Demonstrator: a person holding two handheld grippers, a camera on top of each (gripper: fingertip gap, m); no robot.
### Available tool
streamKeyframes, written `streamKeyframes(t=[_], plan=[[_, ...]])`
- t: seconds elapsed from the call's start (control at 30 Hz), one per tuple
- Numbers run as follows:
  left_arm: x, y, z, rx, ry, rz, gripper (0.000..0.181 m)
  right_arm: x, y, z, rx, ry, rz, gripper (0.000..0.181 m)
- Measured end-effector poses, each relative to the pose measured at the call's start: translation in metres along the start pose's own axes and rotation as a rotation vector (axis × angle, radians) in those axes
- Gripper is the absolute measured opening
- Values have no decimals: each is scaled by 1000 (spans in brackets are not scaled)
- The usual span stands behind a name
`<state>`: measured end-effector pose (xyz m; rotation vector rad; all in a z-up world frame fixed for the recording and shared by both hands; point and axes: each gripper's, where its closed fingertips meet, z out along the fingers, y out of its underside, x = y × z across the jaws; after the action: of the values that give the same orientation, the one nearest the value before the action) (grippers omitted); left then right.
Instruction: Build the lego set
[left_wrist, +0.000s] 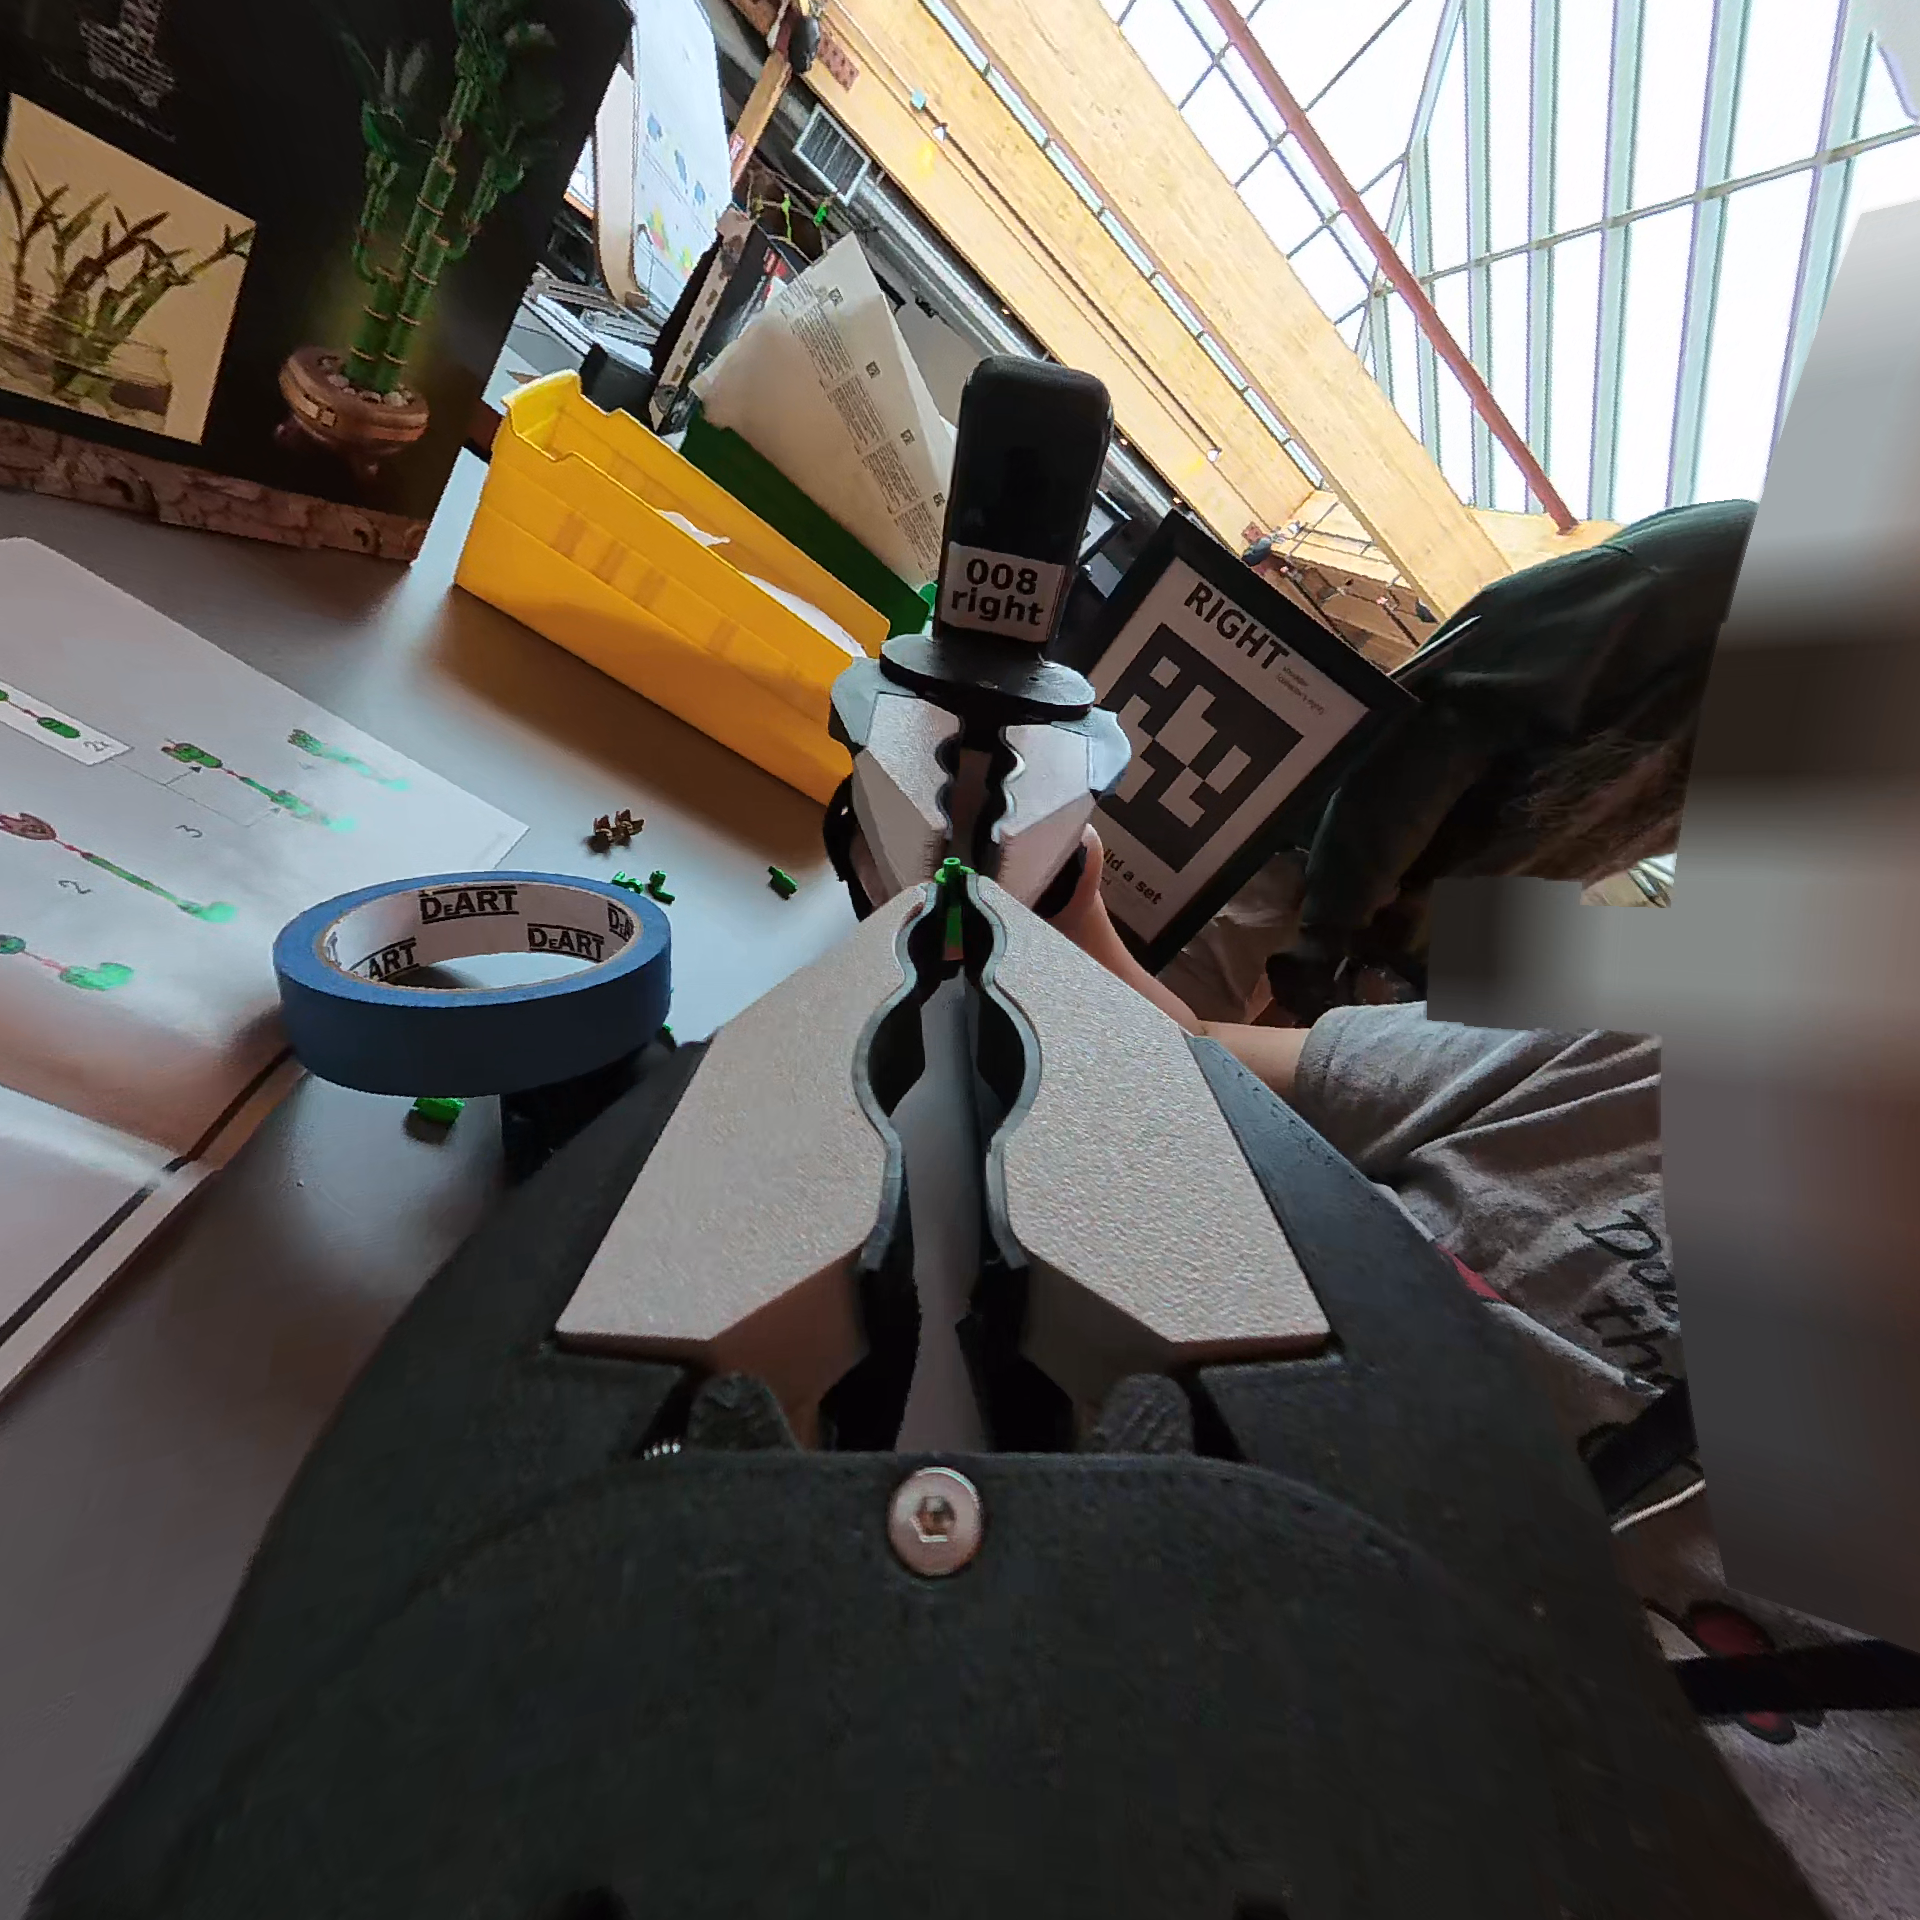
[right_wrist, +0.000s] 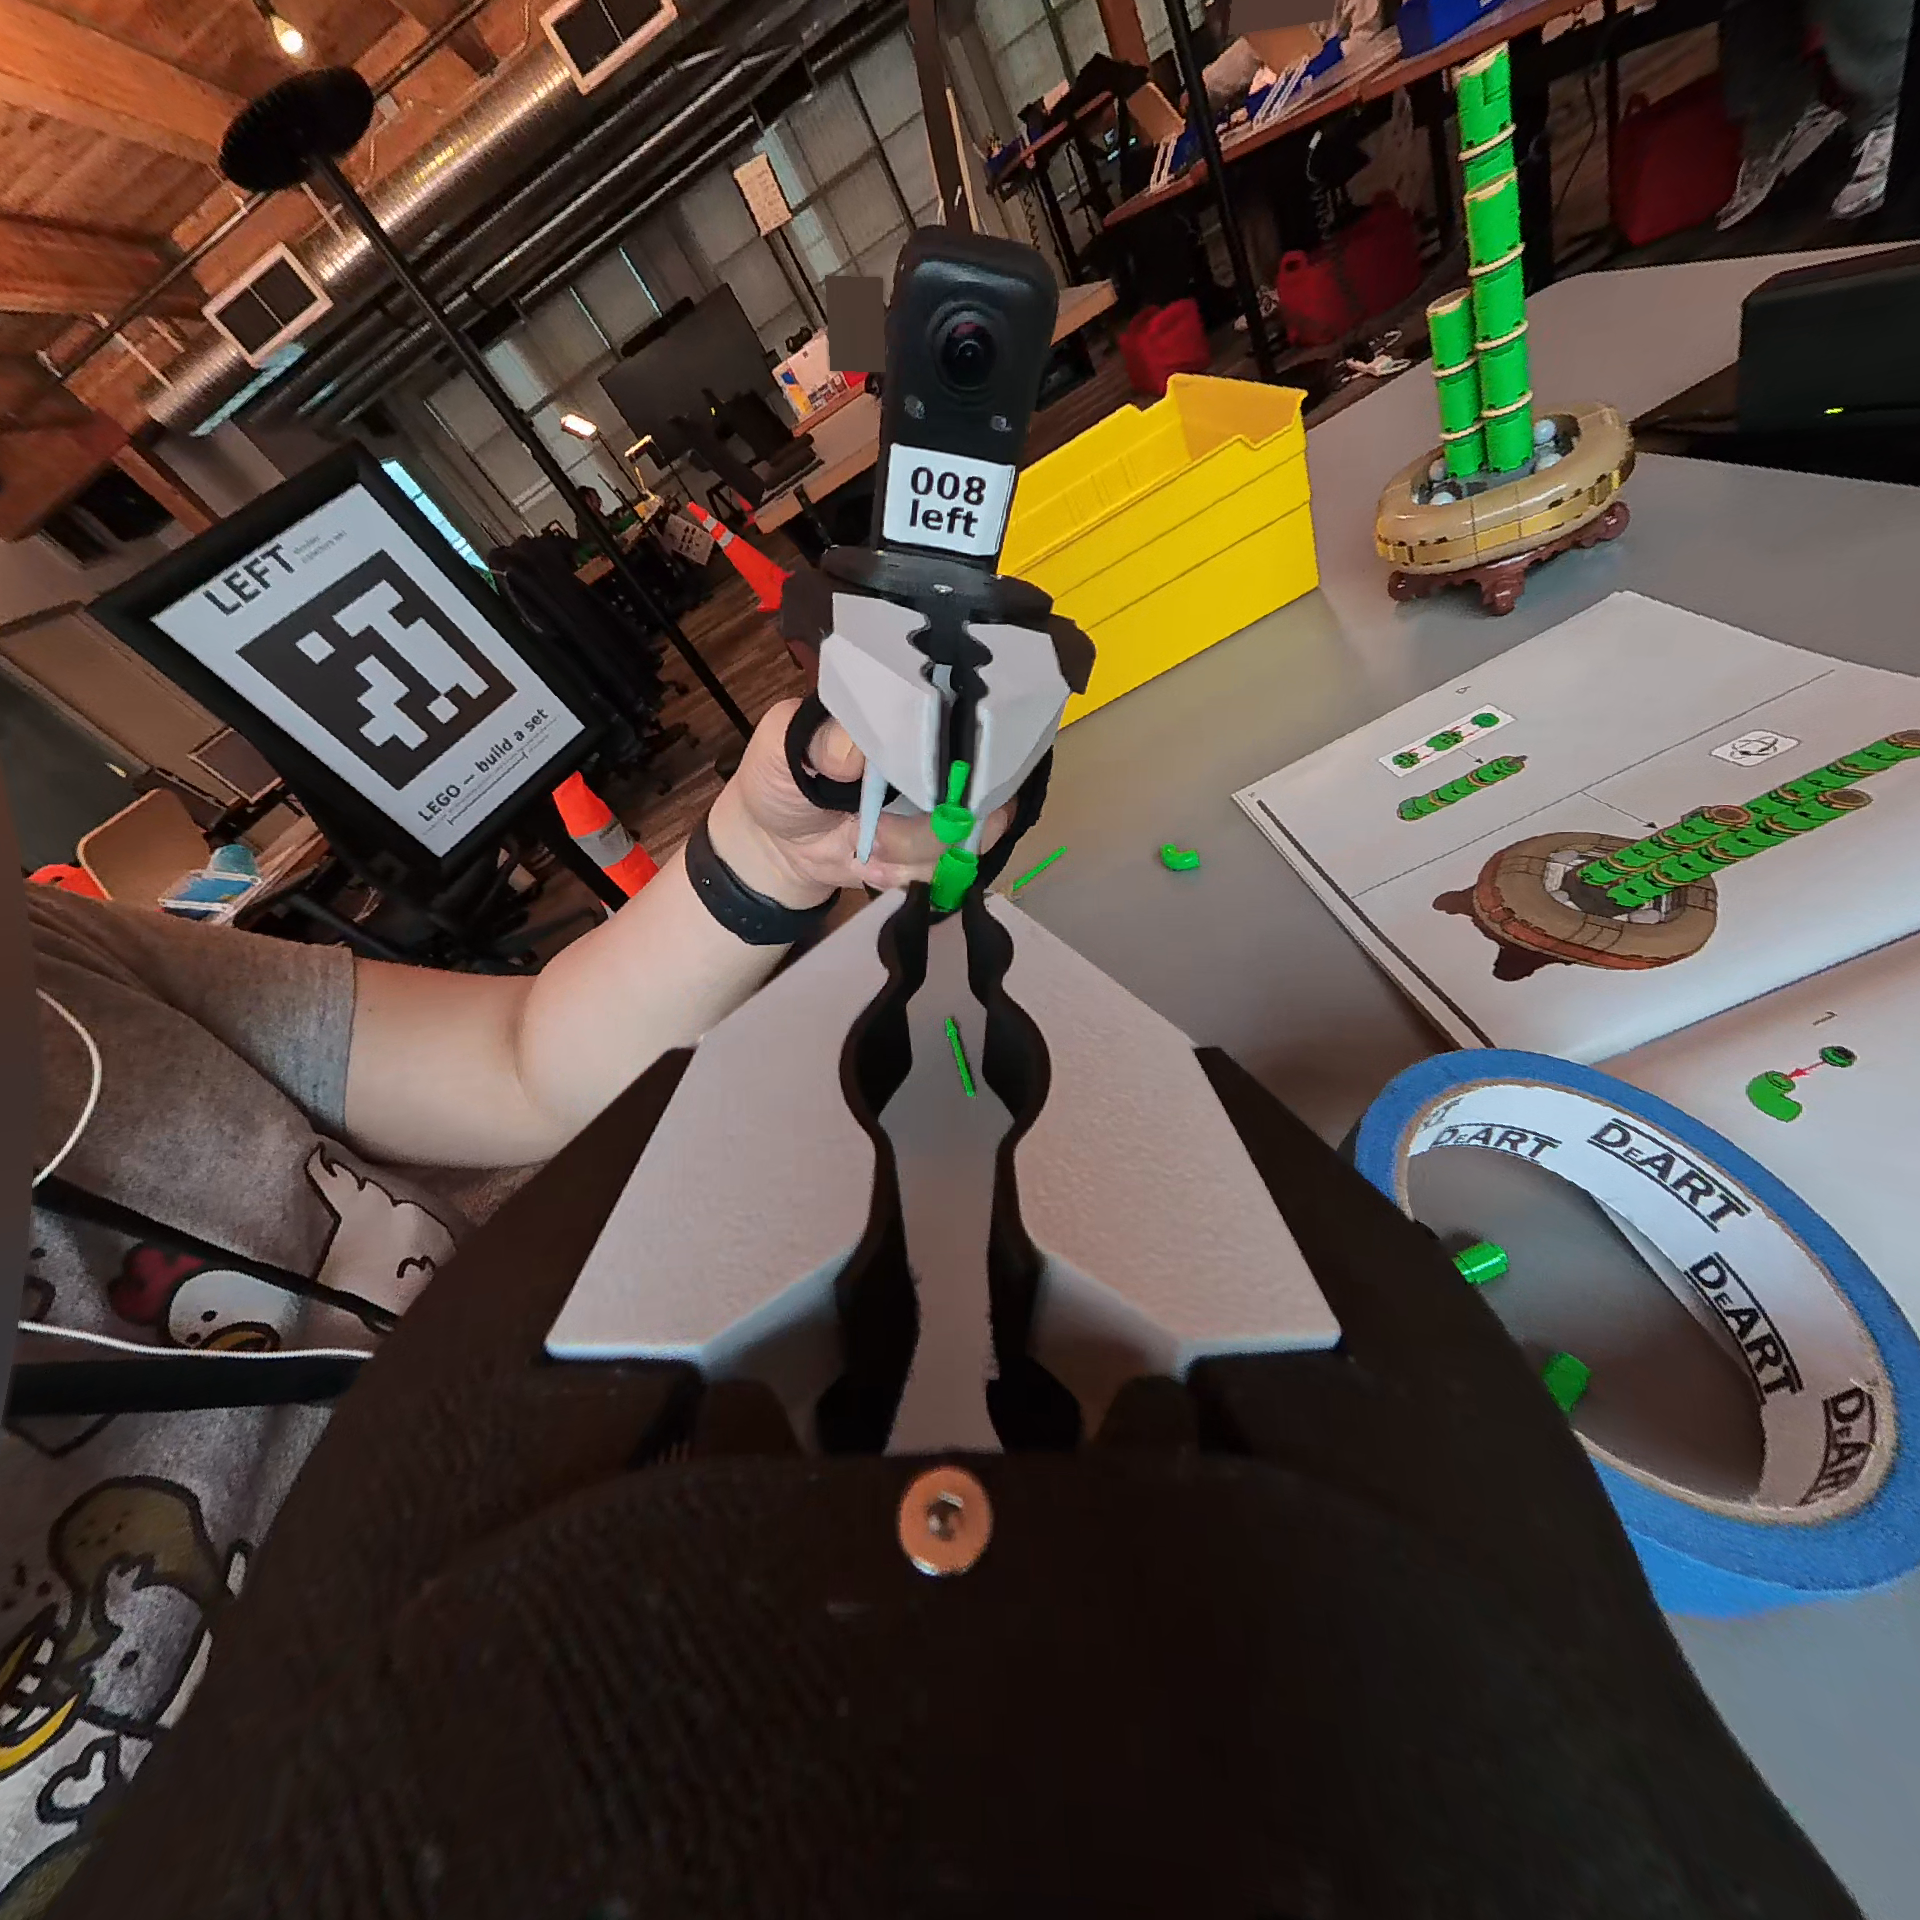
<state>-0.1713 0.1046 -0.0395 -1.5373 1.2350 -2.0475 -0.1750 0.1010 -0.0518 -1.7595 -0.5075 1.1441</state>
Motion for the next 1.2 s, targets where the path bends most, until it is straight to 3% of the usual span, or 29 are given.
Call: streamKeyframes(t=[0.4,0.83,1.2], plan=[[-4,8,1,-59,-37,20,0,1,6,2,-31,14,-45,4],[-5,9,-1,-70,-47,13,0,3,5,5,-15,70,-217,5],[-15,21,-4,-168,-140,88,0,11,18,9,-79,70,-139,4]])
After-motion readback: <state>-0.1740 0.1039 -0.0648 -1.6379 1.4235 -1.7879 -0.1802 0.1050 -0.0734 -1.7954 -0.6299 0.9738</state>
